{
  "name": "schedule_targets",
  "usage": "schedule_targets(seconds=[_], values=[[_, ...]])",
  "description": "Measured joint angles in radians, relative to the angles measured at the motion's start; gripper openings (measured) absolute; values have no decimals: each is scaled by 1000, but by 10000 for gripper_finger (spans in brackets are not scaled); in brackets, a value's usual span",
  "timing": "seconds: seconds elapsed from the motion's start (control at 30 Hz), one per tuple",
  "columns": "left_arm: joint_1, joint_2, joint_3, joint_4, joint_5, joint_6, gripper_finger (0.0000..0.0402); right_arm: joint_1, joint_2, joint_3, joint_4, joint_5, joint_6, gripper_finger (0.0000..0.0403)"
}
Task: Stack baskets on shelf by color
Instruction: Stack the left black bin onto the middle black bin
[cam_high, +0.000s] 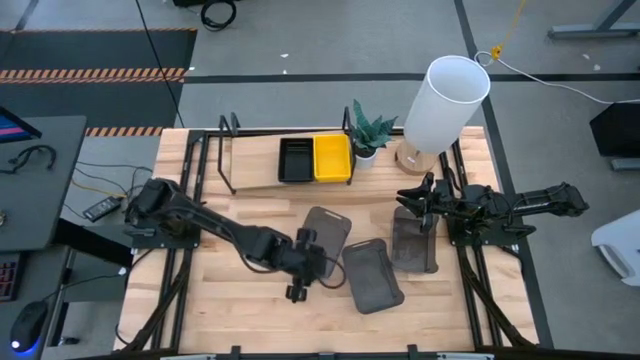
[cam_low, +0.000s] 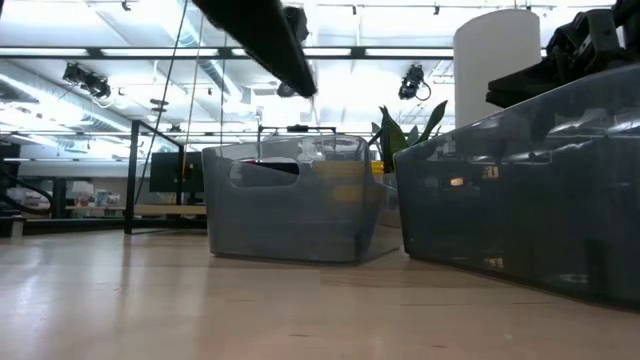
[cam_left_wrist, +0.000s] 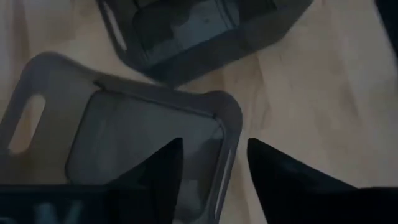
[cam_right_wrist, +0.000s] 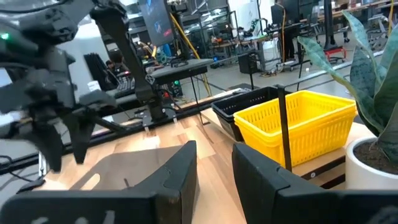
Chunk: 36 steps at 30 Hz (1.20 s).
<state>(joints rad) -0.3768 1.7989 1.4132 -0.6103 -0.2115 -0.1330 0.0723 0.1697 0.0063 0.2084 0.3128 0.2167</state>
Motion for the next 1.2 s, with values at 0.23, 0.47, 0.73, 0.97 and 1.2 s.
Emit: schedule_targets(seconds=[0.23,0.47,0.73,0.97,1.2], values=[[-20,71,0,-11,-54,-18,236,0,15,0,20,0,-3,109],[-11,139,0,-25,-19,-2,219,0,26,0,31,0,-2,109],[4,201,0,-43,25,-3,167,0,42,0,52,0,-3,109],[8,206,0,-52,35,-13,115,0,42,0,50,0,-3,109],[7,206,1,-49,66,-19,15,0,41,0,52,0,-2,109]])
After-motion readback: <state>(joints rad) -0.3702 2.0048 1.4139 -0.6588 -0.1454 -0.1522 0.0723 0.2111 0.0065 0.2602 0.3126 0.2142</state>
